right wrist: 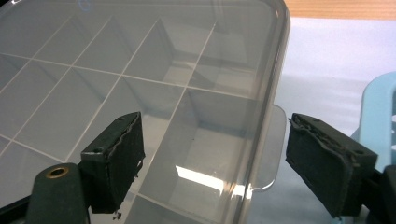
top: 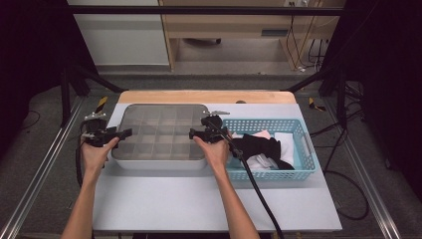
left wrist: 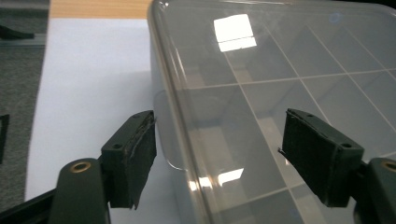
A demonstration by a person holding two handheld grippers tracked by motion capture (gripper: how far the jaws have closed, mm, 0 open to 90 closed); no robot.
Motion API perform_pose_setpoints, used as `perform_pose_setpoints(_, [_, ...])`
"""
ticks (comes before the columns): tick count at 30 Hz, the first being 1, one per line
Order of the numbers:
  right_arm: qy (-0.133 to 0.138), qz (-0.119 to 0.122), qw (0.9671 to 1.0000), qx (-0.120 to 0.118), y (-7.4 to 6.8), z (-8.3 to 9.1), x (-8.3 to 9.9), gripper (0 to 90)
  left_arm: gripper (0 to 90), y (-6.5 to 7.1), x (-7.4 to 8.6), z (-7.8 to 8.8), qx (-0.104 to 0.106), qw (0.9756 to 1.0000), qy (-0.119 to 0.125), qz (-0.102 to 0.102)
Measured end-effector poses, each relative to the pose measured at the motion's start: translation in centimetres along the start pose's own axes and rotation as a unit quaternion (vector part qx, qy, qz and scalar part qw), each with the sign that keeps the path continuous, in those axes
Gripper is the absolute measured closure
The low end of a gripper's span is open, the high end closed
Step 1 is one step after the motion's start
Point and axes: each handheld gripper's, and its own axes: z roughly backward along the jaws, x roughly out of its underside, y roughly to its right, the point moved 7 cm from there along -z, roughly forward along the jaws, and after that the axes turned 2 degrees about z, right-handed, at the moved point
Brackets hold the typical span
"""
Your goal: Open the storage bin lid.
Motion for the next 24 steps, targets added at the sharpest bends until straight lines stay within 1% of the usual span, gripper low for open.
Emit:
perform_pose_setpoints(1, [-0.004, -0.002, 1.0000, -0.006, -0.1, 0.0, 0.0, 19.6, 21.4, 0.1, 0.0, -0.1, 0.000, 1.0000, -0.003, -0.001])
perform_pose_setpoints(2, [-0.004, -0.002, 1.0000, -0.006, -0.1, 0.0, 0.0, 19.6, 20.3, 0.1, 0.0, -0.1, 0.000, 1.0000, -0.003, -0.001])
perform_pose_setpoints(4, [-0.006, -0.002, 0.9999, -0.010, -0.1, -0.1, 0.1, 18.2, 19.5, 0.1, 0.0, -0.3, 0.007, 1.0000, -0.003, 0.005])
perform_pose_setpoints(5, [-0.007, -0.006, 0.9999, -0.012, -0.1, -0.1, 0.1, 18.0, 19.4, 0.1, 0.0, -0.5, 0.014, 0.9999, -0.004, 0.009])
perform_pose_setpoints(7, [-0.013, -0.014, 0.9996, -0.023, -0.1, -0.2, 0.2, 18.2, 18.0, 0.1, 0.0, -0.7, 0.020, 0.9997, -0.003, 0.015])
perform_pose_setpoints(10, [-0.014, -0.015, 0.9995, -0.024, -0.1, -0.2, 0.2, 18.4, 18.2, 0.2, 0.0, -0.7, 0.017, 0.9997, -0.002, 0.018])
perform_pose_setpoints(12, [-0.015, -0.018, 0.9994, -0.026, -0.2, -0.3, 0.2, 18.5, 18.6, 0.2, 0.0, -0.7, 0.017, 0.9995, -0.003, 0.024])
perform_pose_setpoints(13, [-0.019, -0.021, 0.9992, -0.030, -0.1, -0.3, 0.2, 18.7, 20.4, 0.1, 0.1, -0.6, 0.022, 0.9991, -0.004, 0.035])
perform_pose_setpoints(17, [-0.026, -0.028, 0.9987, -0.035, 0.0, -0.2, 0.3, 19.8, 26.5, 0.0, 0.0, -0.3, 0.025, 0.9988, 0.003, 0.041])
perform_pose_setpoints(20, [-0.027, -0.034, 0.9983, -0.038, 0.0, -0.1, 0.2, 21.4, 28.4, -0.1, -0.1, 0.0, 0.023, 0.9987, 0.008, 0.044])
perform_pose_setpoints(21, [-0.022, -0.034, 0.9984, -0.039, 0.1, 0.0, 0.2, 22.8, 30.8, -0.1, -0.2, 0.3, 0.023, 0.9984, 0.019, 0.048])
perform_pose_setpoints(22, [-0.018, -0.034, 0.9985, -0.039, 0.1, 0.1, 0.1, 23.7, 32.1, -0.1, -0.3, 0.5, 0.025, 0.9982, 0.024, 0.049])
perform_pose_setpoints(23, [-0.015, -0.037, 0.9984, -0.040, 0.0, 0.3, 0.0, 24.6, 33.7, -0.1, -0.3, 0.5, 0.025, 0.9982, 0.024, 0.049])
perform_pose_setpoints(24, [-0.015, -0.037, 0.9984, -0.040, 0.0, 0.3, 0.0, 24.6, 33.7, -0.1, -0.4, 0.7, 0.026, 0.9979, 0.029, 0.051])
